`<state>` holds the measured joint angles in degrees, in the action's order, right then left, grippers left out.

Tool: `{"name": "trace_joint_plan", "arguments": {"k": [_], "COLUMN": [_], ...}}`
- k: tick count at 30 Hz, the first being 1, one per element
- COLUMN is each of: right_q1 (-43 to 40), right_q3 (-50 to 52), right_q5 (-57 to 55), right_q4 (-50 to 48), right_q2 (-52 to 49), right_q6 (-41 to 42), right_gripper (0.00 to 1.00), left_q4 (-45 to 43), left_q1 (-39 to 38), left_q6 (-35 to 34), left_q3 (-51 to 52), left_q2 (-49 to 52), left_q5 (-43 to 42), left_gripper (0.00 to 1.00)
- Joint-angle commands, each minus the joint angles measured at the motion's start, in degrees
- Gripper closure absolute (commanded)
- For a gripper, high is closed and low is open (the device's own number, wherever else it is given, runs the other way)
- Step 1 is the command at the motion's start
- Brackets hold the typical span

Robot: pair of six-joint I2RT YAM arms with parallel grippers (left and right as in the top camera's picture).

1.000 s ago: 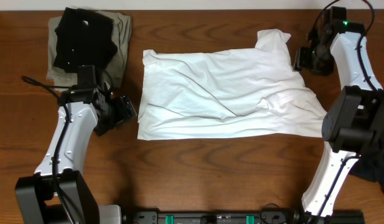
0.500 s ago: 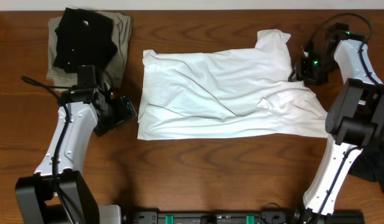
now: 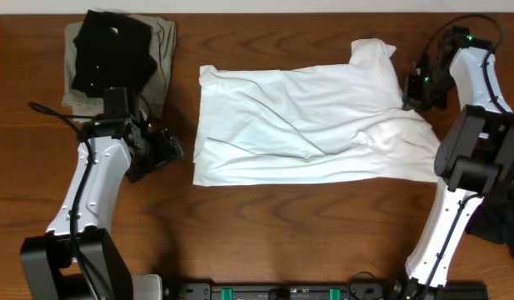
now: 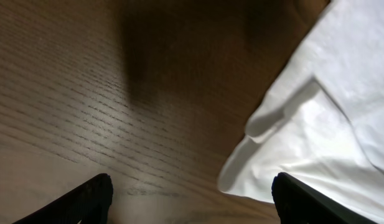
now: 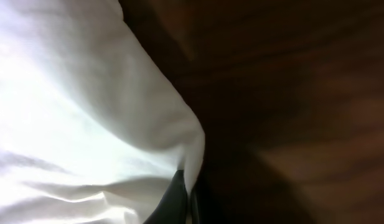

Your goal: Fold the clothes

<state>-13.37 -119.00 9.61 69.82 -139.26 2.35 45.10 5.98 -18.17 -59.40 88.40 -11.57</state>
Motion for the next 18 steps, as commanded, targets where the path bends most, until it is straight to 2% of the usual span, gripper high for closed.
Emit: {"name": "trace_joint_plan", "arguments": {"k": [1,7,12,13,15,18], "right_q1": [0.48,2.67,4.96,5.4,5.97,6.62], "right_q3": [-3.72,-9.46,-12.5,-12.68,-12.7,-12.68], "right_q5": [-5.16,-12.41,-27.5,-29.59,-30.91,-30.8], "right_q4": [1.36,5.99,9.35,9.68,9.94,10.05], "right_q2": [-0.13,-0.13,-0.13,-0.13,-0.13,-0.13], "right_q6": [3.63,6.08,12.81,13.79,13.94,13.99], "right_gripper": [0.99,0.97,0.87,0.81,0.75,0.74], "left_q4": [0.17,-0.24,-0.24,-0.24,-0.24,-0.42], "left_q1": [0.37,0.37,0.37,0.37,0.37,0.37], "left_q6": [-0.07,-0.09,-0.07,-0.07,-0.09,-0.07], "left_q3": [0.26,0.26,0.26,0.26,0.26,0.26], "left_q2": [0.31,0.33,0.31,0.33,0.31,0.31], "left_q5": [0.7,0.7,0.7,0.7,0.7,0.7], "left_gripper": [0.16,0.16,0.16,0.16,0.16,0.16]}}
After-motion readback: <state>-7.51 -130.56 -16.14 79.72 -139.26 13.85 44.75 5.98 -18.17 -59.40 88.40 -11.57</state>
